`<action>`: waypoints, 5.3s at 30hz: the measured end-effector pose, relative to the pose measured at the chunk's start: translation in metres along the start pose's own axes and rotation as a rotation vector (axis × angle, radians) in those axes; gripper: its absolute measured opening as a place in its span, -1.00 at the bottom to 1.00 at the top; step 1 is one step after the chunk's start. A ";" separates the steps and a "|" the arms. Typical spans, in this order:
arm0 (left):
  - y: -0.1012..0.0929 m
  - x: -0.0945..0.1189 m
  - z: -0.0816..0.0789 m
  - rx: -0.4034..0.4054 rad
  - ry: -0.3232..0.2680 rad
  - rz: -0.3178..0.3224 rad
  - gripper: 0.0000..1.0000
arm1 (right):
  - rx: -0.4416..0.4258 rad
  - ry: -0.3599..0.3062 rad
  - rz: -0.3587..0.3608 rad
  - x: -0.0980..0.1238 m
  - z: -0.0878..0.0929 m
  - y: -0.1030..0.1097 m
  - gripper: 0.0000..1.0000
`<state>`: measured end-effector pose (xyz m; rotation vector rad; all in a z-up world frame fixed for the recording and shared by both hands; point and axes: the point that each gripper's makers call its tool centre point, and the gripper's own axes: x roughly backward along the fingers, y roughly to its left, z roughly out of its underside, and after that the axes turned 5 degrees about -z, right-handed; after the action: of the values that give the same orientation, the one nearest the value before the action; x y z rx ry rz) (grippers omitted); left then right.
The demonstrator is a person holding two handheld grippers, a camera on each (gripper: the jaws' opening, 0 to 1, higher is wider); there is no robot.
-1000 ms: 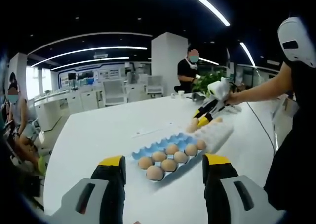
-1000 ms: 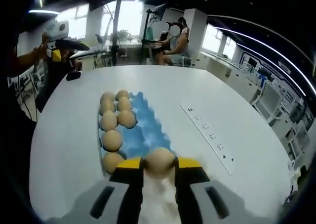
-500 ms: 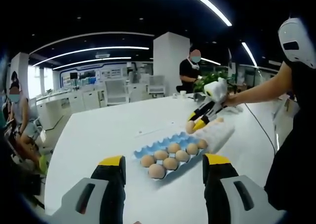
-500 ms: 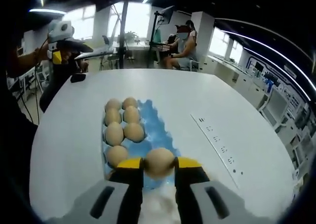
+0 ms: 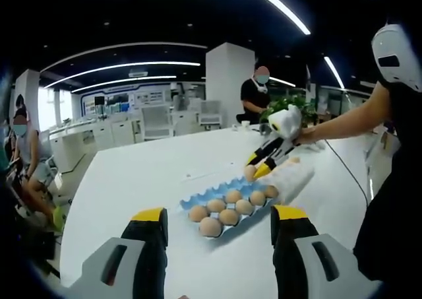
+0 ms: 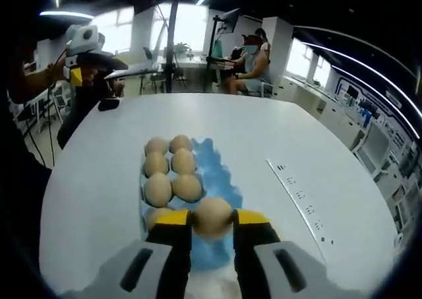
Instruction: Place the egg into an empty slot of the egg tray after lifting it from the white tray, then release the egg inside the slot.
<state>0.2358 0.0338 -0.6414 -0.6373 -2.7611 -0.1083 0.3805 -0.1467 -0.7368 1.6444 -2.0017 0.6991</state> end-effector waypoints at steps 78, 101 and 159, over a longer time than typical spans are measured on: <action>0.003 0.001 -0.001 0.002 -0.004 -0.007 0.26 | -0.075 -0.015 -0.055 -0.029 0.014 0.002 -0.34; -0.002 -0.005 -0.005 -0.004 -0.012 0.012 0.26 | -0.117 -0.060 -0.009 0.008 0.021 0.000 -0.37; -0.021 -0.022 -0.011 -0.024 -0.008 0.071 0.26 | -0.342 0.020 0.276 0.139 0.146 -0.028 -0.39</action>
<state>0.2486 0.0045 -0.6376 -0.7431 -2.7450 -0.1235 0.3781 -0.3487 -0.7585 1.1752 -2.2127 0.4289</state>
